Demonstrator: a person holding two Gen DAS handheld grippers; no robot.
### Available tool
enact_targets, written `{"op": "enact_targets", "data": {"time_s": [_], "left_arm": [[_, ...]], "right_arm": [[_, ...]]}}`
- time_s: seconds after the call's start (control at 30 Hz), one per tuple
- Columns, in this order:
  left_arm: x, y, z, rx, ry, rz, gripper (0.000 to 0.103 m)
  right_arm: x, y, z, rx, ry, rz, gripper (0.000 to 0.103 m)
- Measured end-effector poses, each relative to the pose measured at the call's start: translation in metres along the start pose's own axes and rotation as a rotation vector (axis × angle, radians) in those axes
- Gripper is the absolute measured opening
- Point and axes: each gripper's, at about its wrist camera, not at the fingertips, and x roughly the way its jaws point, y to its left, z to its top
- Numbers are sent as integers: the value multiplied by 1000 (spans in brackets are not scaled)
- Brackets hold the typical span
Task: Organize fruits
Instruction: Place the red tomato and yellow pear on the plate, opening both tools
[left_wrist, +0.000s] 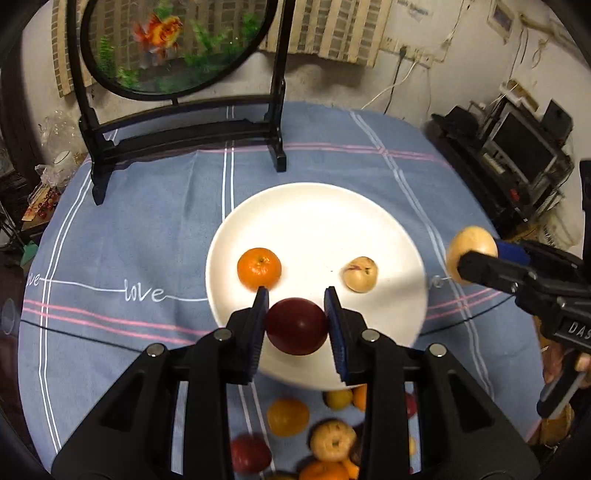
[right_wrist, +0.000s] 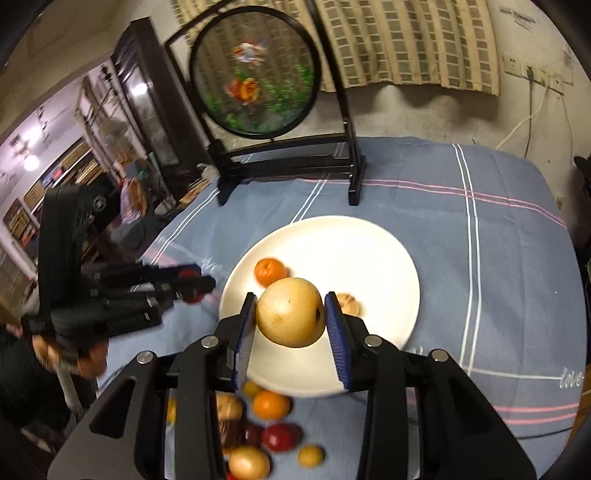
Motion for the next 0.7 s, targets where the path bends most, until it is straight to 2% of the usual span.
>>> {"op": "enact_targets", "data": {"time_s": [0.23, 0.43, 0.7], "left_arm": [[39, -5, 5, 34, 56, 52, 31], [59, -8, 6, 57, 75, 88, 31], [79, -9, 6, 48, 106, 90, 31]], "right_arm": [[46, -22, 11, 108, 49, -30, 37], [76, -31, 18, 118, 87, -58, 37], [104, -34, 21, 111, 134, -72, 38]]}}
